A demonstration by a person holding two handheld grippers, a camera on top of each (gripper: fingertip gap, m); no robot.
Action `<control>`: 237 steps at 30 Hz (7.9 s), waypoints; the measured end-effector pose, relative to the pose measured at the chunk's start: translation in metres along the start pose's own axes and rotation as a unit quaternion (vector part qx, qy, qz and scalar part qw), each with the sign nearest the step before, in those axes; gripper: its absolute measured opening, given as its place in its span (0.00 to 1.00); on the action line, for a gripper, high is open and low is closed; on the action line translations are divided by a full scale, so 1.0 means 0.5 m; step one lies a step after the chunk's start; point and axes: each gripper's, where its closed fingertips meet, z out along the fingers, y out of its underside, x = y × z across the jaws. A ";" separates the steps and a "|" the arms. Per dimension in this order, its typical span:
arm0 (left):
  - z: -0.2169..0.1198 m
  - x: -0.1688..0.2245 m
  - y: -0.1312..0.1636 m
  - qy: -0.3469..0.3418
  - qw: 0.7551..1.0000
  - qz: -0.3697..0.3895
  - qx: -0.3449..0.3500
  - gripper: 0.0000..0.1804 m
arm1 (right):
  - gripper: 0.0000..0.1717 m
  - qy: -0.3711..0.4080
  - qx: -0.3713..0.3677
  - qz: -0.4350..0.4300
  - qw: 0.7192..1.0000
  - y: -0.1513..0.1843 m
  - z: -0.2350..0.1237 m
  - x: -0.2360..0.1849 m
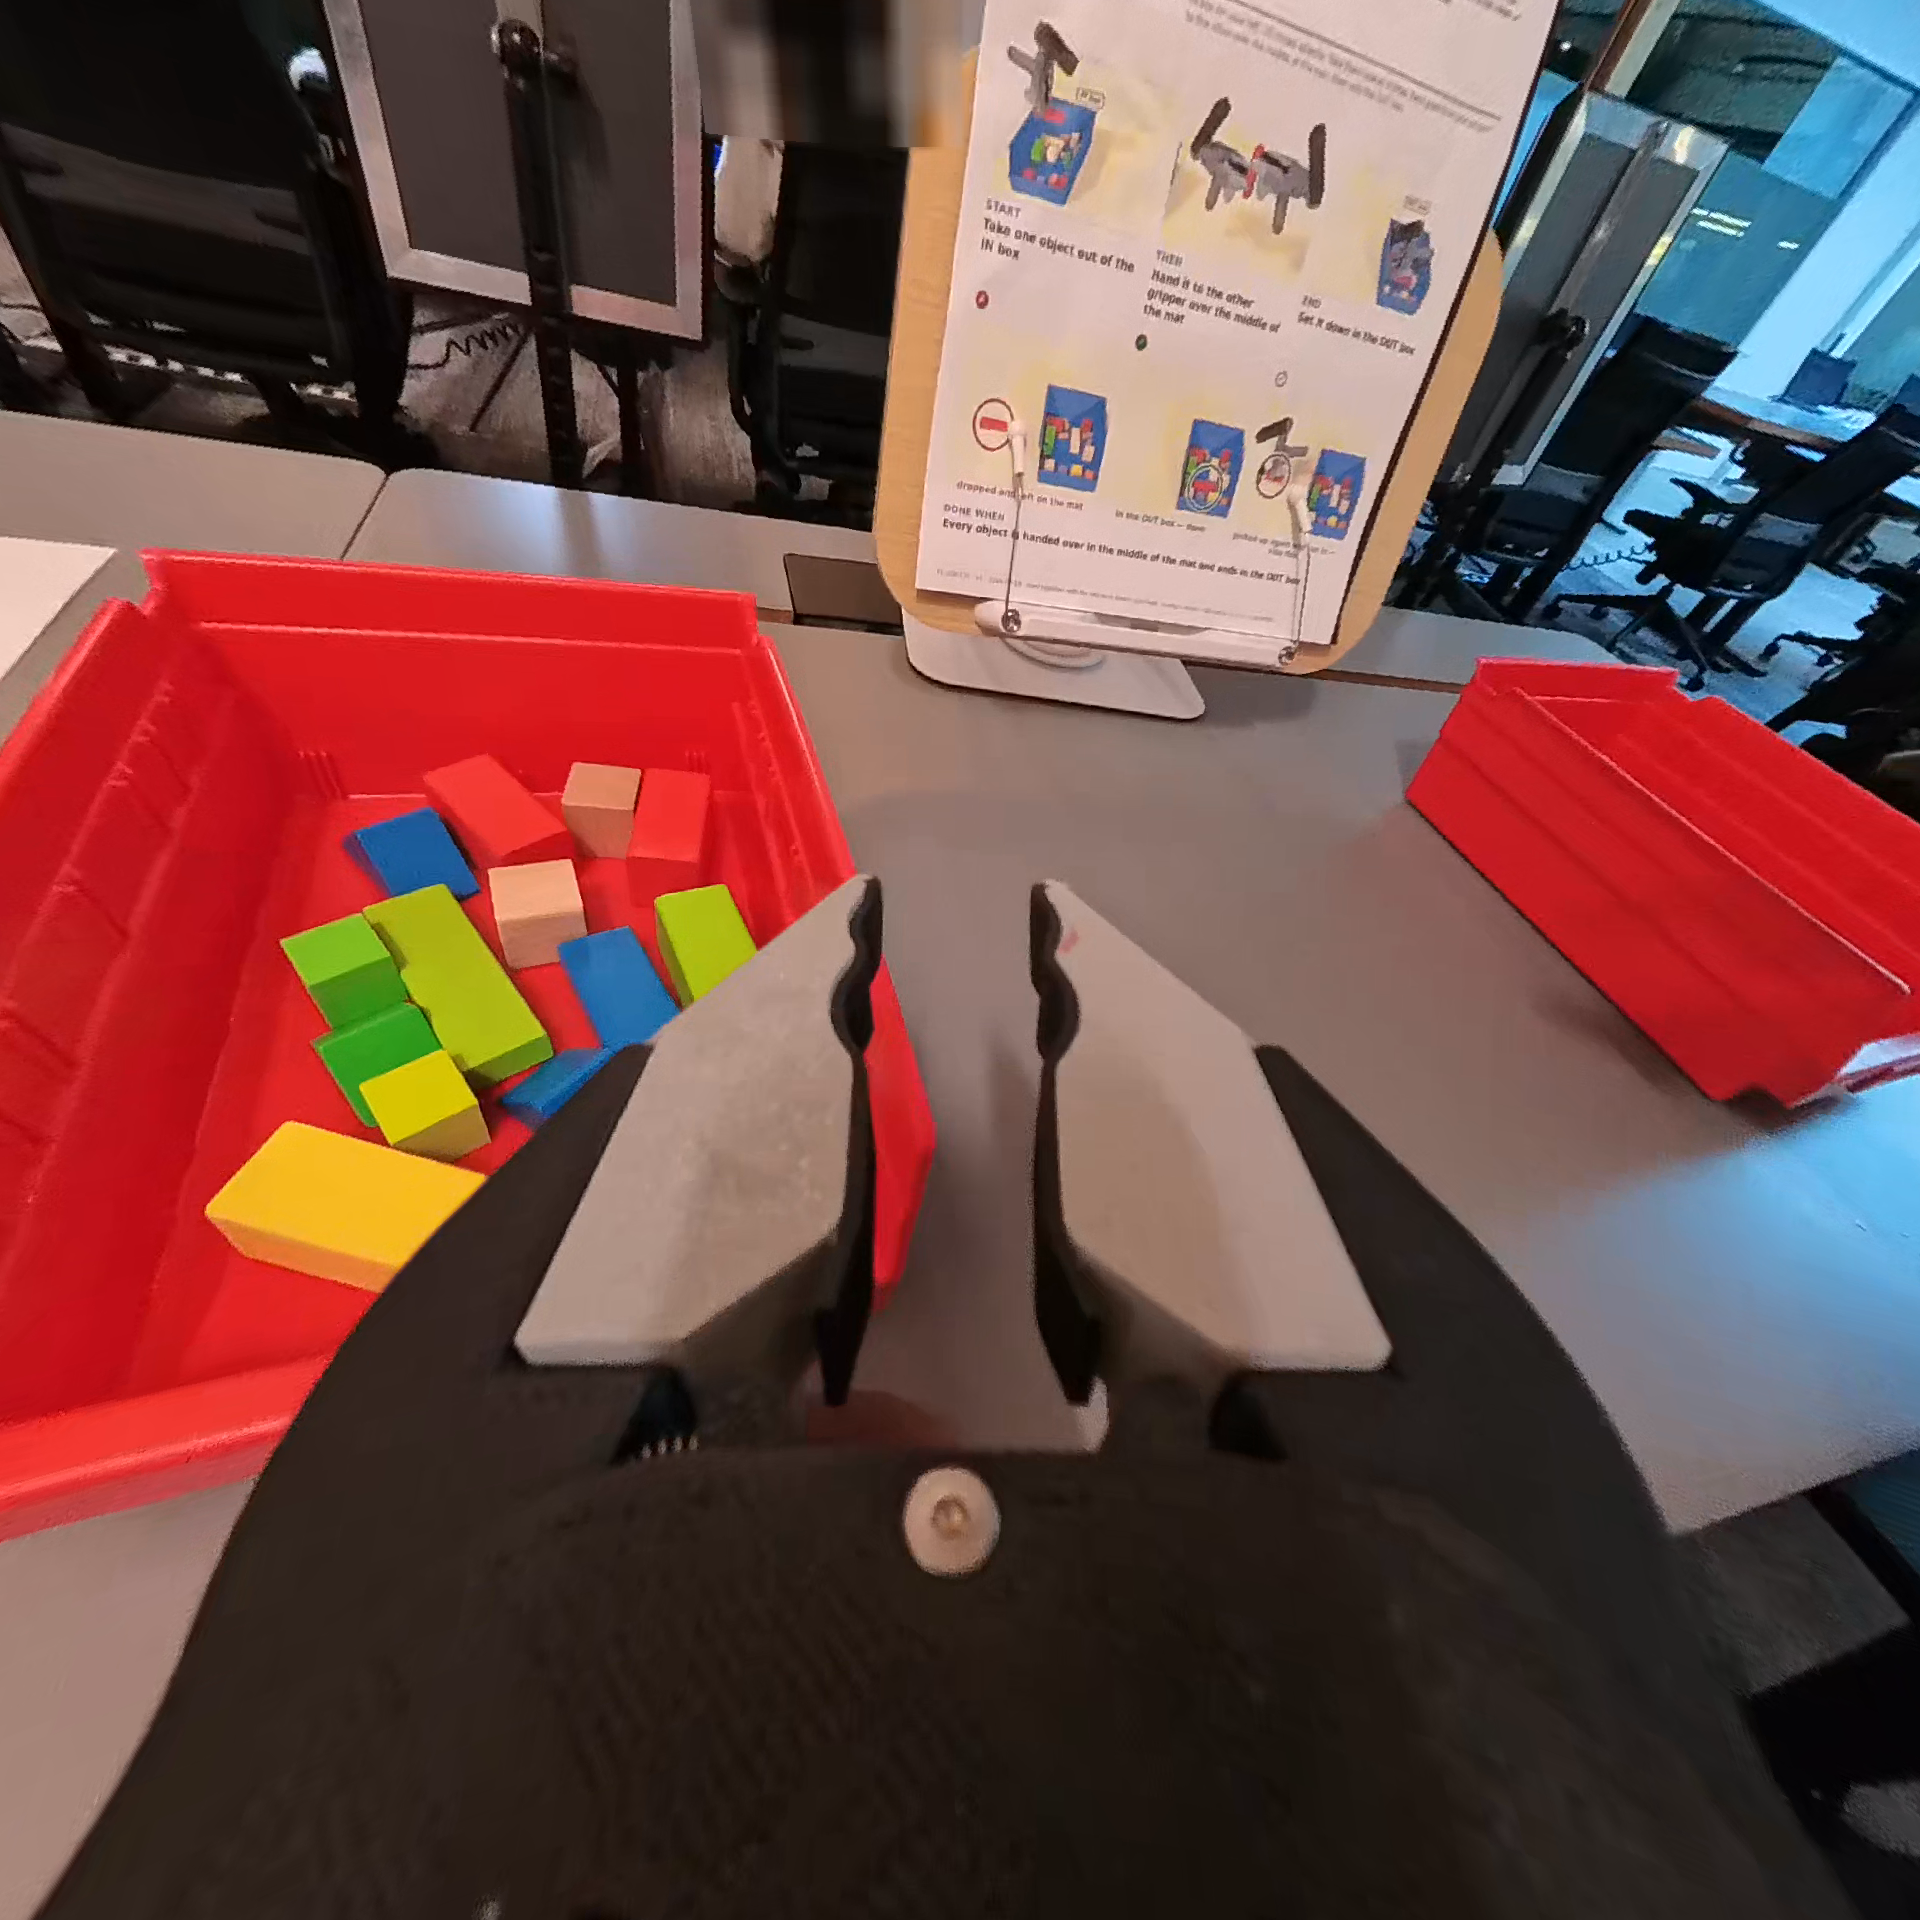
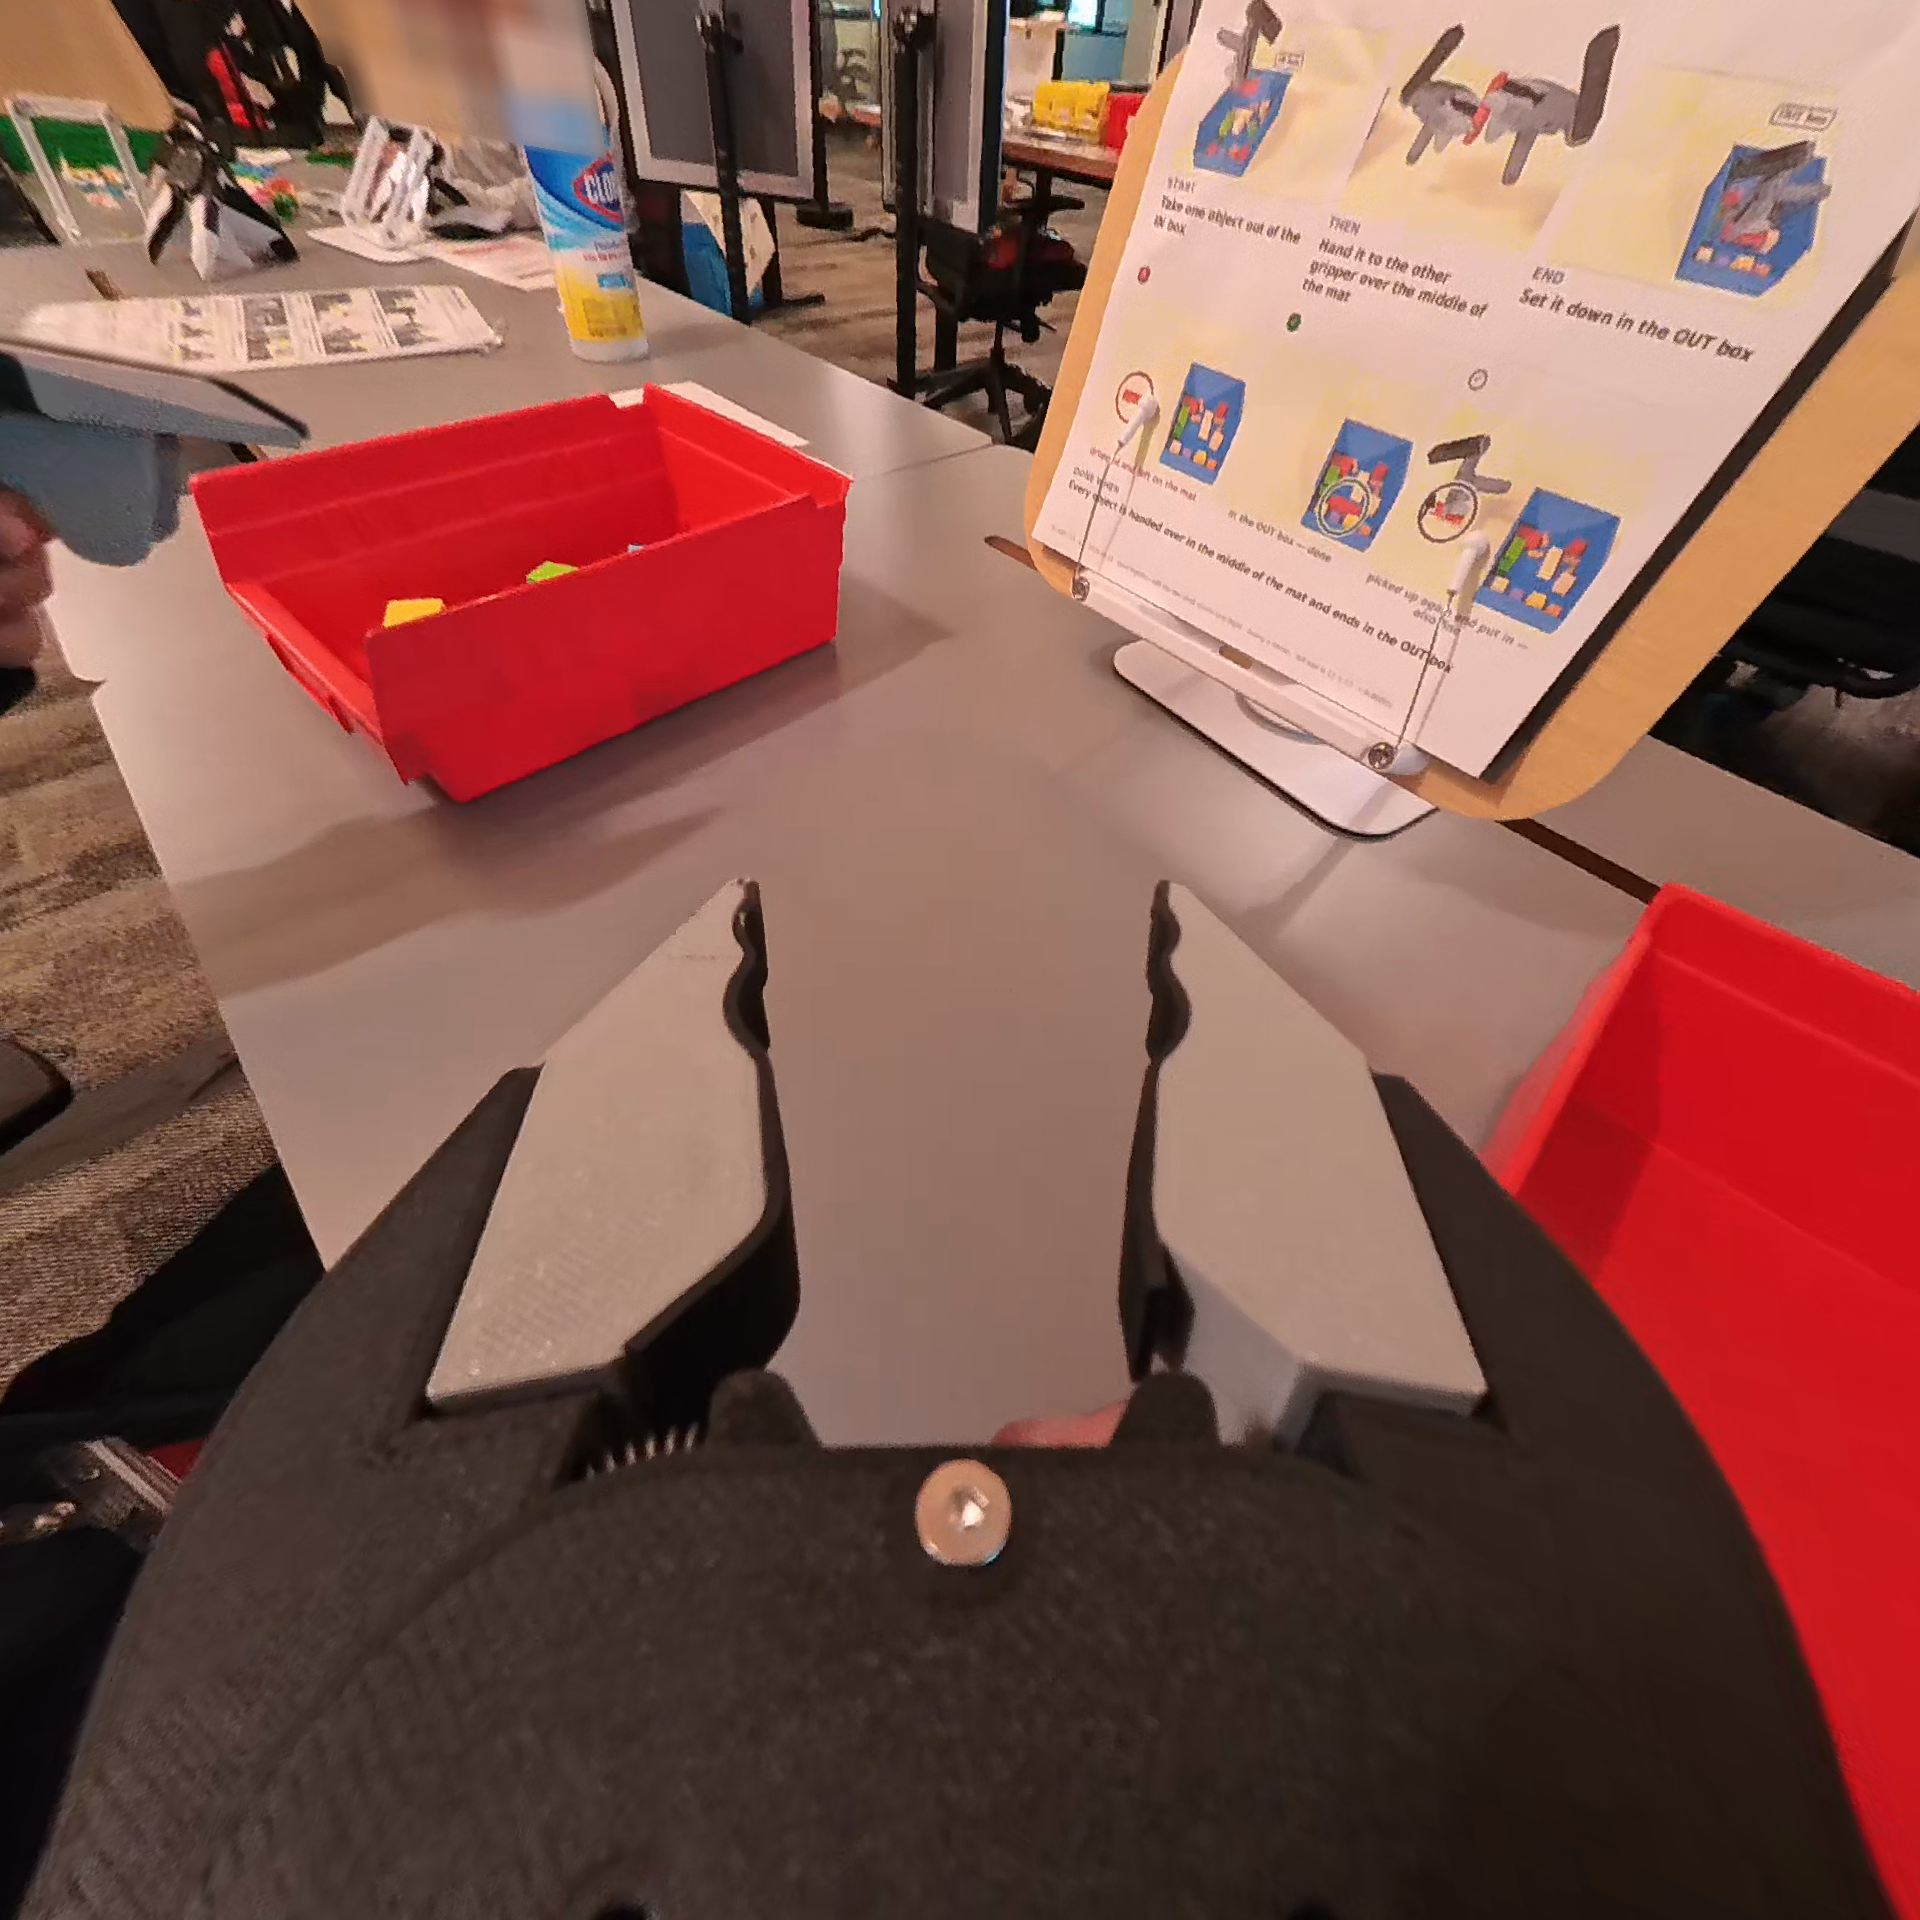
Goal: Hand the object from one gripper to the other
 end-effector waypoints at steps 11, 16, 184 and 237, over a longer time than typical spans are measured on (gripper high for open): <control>0.032 0.020 -0.019 0.017 1.000 -0.014 0.000 0.17 | 0.44 0.011 -0.040 0.008 0.999 0.056 -0.009 0.015; 0.062 0.051 -0.022 0.038 0.999 0.004 -0.005 0.17 | 0.44 0.056 -0.026 0.011 0.998 0.048 -0.064 0.045; -0.039 -0.199 0.021 -0.131 0.983 0.081 -0.097 0.38 | 0.37 0.105 -0.111 -0.001 0.988 0.037 -0.073 0.172; 0.051 0.496 0.087 0.129 0.748 0.638 0.127 0.13 | 0.29 -0.282 0.019 0.114 0.952 -0.033 0.007 -0.218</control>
